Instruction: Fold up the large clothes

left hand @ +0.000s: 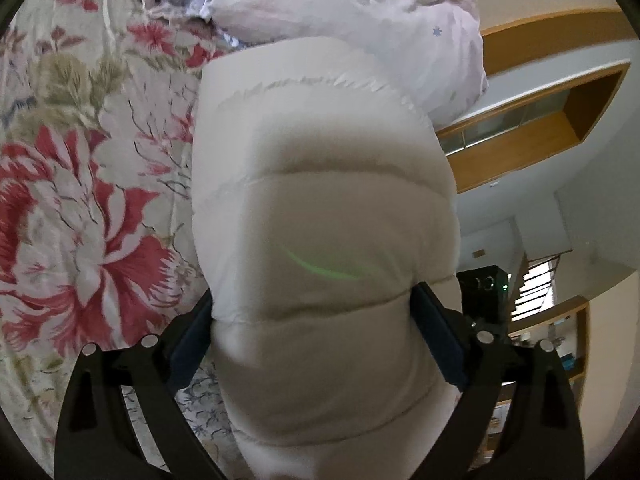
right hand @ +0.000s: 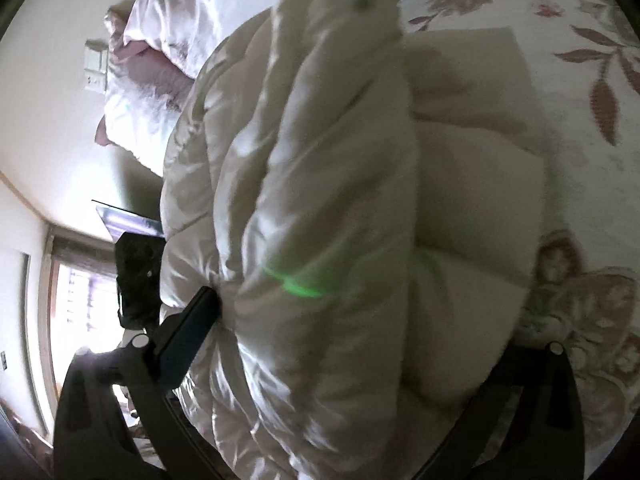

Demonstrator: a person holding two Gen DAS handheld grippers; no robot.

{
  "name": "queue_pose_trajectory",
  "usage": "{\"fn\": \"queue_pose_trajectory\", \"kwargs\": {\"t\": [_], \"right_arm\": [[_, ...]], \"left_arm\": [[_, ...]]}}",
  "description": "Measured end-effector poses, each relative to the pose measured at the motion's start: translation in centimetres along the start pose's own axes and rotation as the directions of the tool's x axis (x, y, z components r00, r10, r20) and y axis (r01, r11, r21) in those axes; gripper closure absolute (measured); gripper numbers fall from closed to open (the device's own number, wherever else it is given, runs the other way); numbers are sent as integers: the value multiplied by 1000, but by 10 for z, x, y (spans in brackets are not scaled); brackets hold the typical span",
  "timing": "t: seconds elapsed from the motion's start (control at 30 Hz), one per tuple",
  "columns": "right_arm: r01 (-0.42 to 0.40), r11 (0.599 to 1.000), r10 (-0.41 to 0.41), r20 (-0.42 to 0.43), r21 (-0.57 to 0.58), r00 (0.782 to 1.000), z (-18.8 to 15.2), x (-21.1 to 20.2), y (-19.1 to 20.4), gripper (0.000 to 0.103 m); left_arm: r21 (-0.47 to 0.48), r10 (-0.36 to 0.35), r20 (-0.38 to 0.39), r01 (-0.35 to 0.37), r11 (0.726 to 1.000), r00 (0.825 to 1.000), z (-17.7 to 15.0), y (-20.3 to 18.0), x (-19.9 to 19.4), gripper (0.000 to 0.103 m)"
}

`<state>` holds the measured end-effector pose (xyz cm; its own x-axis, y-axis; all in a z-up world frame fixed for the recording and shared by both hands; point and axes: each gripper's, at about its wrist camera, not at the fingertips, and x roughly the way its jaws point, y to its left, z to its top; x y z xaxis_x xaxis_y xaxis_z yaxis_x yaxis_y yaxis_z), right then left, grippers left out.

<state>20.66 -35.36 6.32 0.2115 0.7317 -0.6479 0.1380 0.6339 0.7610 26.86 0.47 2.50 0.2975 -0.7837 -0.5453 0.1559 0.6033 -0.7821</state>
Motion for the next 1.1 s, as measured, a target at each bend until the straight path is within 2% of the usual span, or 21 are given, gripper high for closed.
{"fn": "queue_pose_trajectory", "kwargs": {"t": [0.07, 0.13, 0.2, 0.23, 0.27, 0.3, 0.4, 0.57, 0.77, 0.97, 1.1], "right_arm": [[-15, 1000, 15, -11, -17, 1000, -1, 4, 5, 2], [-47, 999, 47, -19, -26, 999, -2, 10, 10, 11], [-86, 996, 86, -22, -16, 996, -4, 14, 10, 32], [-113, 994, 113, -18, -14, 993, -6, 14, 11, 37], [-134, 991, 134, -10, -19, 991, -6, 14, 12, 47], [-155, 987, 155, -1, -33, 988, -8, 14, 17, 54], [-156, 984, 157, 11, -81, 987, -8, 17, 38, 65], [-160, 974, 165, 17, -158, 986, 5, 28, 79, 68], [-163, 961, 169, 5, -224, 986, 30, 65, 121, 68], [-93, 969, 94, -4, -227, 996, 50, 116, 132, 68], [-59, 978, 62, 9, -200, 998, 64, 131, 129, 62]], "left_arm": [[-17, -27, -7, 27, 1000, 1000, -1, 2, 2, 11], [-18, -41, -1, 41, 999, 999, -1, 1, 2, 17], [-19, -60, 16, 61, 998, 998, -1, 0, -5, 26], [-17, -73, 26, 74, 997, 997, 0, 0, -8, 32], [-11, -85, 36, 86, 996, 996, 0, -1, -13, 37], [-3, -92, 43, 92, 996, 995, 1, -2, -17, 39], [40, -91, 78, 89, 995, 993, 6, -9, -33, 44], [88, -80, 160, 67, 994, 984, 18, -11, -70, 46], [119, 5, 258, -37, 992, 966, 41, -2, -116, 46], [42, 144, 255, -159, 986, 956, 62, 41, -123, 46], [-6, 161, 260, -165, 986, 952, 62, 69, -121, 44]]}}
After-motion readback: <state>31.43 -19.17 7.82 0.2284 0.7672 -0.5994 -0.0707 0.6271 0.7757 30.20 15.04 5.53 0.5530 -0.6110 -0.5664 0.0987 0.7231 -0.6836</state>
